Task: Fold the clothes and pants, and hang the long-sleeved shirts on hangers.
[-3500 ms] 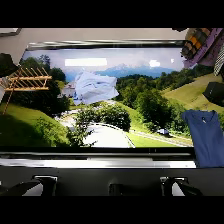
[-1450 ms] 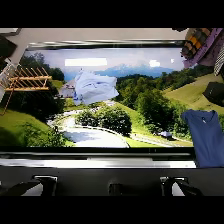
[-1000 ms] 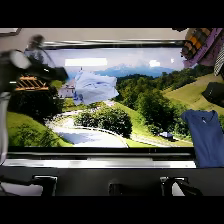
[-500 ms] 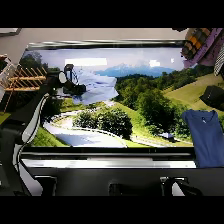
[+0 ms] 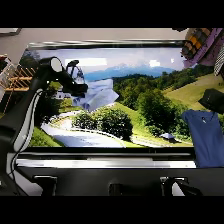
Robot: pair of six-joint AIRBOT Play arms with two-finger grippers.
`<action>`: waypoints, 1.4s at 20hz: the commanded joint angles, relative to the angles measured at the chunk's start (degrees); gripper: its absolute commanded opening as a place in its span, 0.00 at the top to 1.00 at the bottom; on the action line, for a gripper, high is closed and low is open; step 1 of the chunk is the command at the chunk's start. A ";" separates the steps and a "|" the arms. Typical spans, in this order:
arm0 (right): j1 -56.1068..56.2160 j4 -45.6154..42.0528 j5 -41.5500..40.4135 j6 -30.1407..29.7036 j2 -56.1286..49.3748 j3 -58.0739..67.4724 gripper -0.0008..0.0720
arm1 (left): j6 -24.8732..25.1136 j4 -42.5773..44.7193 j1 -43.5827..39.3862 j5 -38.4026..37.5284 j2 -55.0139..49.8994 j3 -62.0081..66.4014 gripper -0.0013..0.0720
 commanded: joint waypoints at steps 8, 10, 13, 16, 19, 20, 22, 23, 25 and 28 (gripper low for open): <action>0.02 -3.93 -11.34 -0.44 0.07 -0.02 0.80 | -16.98 -1.44 -26.58 13.68 4.92 -17.25 0.96; 0.02 -4.04 -12.81 -0.44 0.07 -0.02 0.80 | -18.67 -2.32 -26.64 13.09 3.72 -17.25 0.61; 0.02 -2.51 -9.29 0.81 0.07 -0.02 0.80 | -15.52 -2.60 -21.66 5.46 6.45 -16.79 0.22; 0.02 6.71 -0.94 1.64 -0.72 -0.02 0.62 | -13.90 5.64 -14.71 -1.05 14.93 -16.85 0.25; 0.02 16.35 2.43 3.43 -7.58 -0.02 0.61 | -12.87 9.66 -6.62 -2.25 26.01 -17.57 0.25; 0.02 21.40 2.25 2.62 -11.52 -0.02 0.54 | -12.74 9.66 -3.82 -2.25 29.29 -18.43 0.25; 0.13 31.08 -0.61 -2.34 -20.13 -0.11 0.52 | -12.74 9.57 1.40 -2.08 35.52 -21.53 0.25; 0.79 33.29 -1.77 -4.07 -23.65 -0.79 0.52 | -12.50 9.14 3.78 -1.99 38.27 -23.56 0.25; 4.09 33.14 -1.09 -7.58 -28.06 -4.94 0.52 | -11.85 7.26 7.61 -0.66 42.51 -27.61 0.25; 10.80 33.14 7.39 -9.25 -30.27 -15.21 0.49 | -11.67 1.36 11.58 2.56 45.66 -32.33 0.25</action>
